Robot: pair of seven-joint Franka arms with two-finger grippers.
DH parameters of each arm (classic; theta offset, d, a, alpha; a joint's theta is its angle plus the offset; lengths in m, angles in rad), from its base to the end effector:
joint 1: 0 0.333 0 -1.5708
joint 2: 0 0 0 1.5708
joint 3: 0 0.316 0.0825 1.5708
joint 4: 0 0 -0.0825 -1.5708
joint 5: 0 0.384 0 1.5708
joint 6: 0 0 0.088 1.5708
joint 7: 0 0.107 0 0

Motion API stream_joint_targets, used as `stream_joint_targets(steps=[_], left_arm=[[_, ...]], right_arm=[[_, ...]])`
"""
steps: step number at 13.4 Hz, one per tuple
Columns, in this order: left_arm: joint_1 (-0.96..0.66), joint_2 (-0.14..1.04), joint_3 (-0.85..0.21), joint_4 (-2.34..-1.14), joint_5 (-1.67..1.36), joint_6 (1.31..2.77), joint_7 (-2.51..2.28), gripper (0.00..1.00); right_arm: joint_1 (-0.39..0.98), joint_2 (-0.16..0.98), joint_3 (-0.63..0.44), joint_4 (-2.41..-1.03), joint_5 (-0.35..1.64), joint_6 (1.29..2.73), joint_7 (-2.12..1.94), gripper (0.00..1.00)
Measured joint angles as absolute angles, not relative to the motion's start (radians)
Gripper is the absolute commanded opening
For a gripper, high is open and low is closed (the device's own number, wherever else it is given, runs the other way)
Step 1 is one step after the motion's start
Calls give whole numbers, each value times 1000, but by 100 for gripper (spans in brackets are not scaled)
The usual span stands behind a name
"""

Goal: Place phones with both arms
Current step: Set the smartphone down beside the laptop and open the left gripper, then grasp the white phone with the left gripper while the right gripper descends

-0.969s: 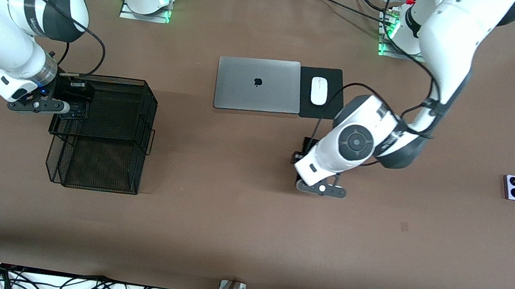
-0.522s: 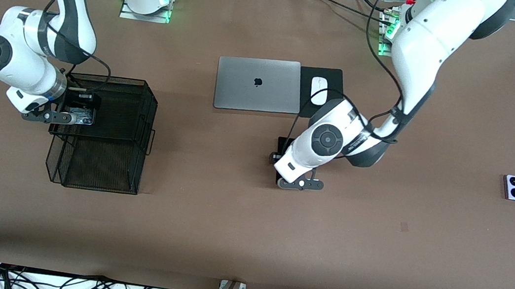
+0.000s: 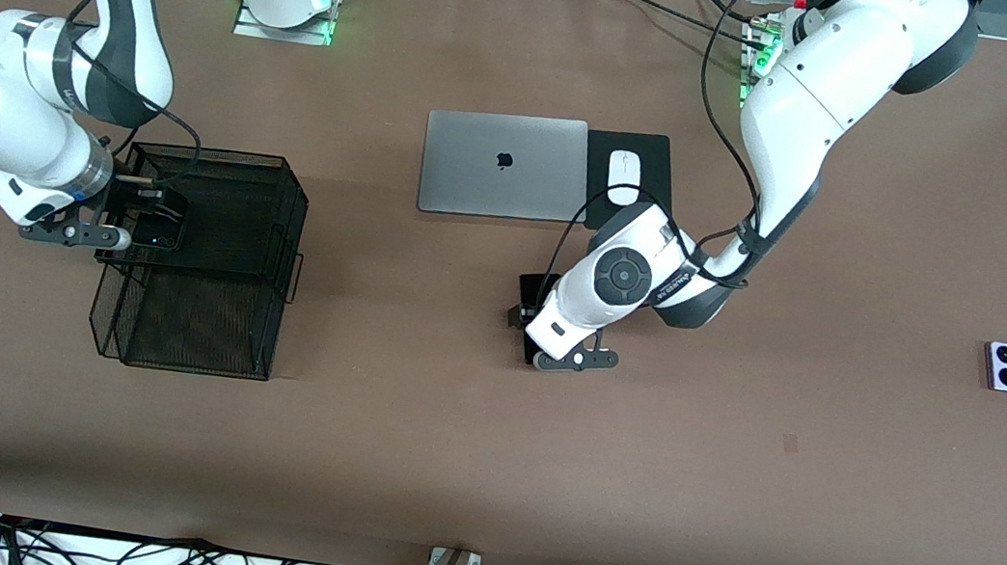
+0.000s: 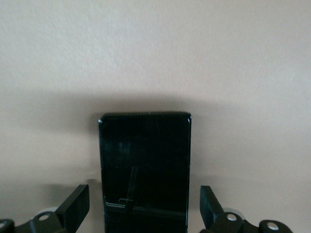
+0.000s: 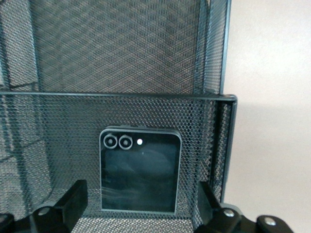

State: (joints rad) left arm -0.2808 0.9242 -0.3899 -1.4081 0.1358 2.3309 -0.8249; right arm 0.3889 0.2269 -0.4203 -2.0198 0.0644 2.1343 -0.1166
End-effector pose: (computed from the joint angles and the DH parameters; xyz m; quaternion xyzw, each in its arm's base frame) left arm 0.6102 -0.4058 0.1797 0.9885 0.1071 -0.0452 0.0966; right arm 0.5780 -0.0090 0.3411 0.9984 0.0268 -0.0469 0.0163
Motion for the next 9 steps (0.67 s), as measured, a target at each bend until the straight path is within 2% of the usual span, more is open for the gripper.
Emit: stream_joint_targets(steps=[3,6,9], left_arm=[[-269,909,-383,-1399,136,2310,-836,100],[-222,850,-377,-1378,136,2139,-837,100],[-139,770,-371,-1375,136,1950,-811,100]], right_arm=[[392,224,-416,-1913,65,2010,-117,100],[412,222,-403,-1814,66,1917,-84,100],[489,221,-398,-1736,69,1853,36,100]])
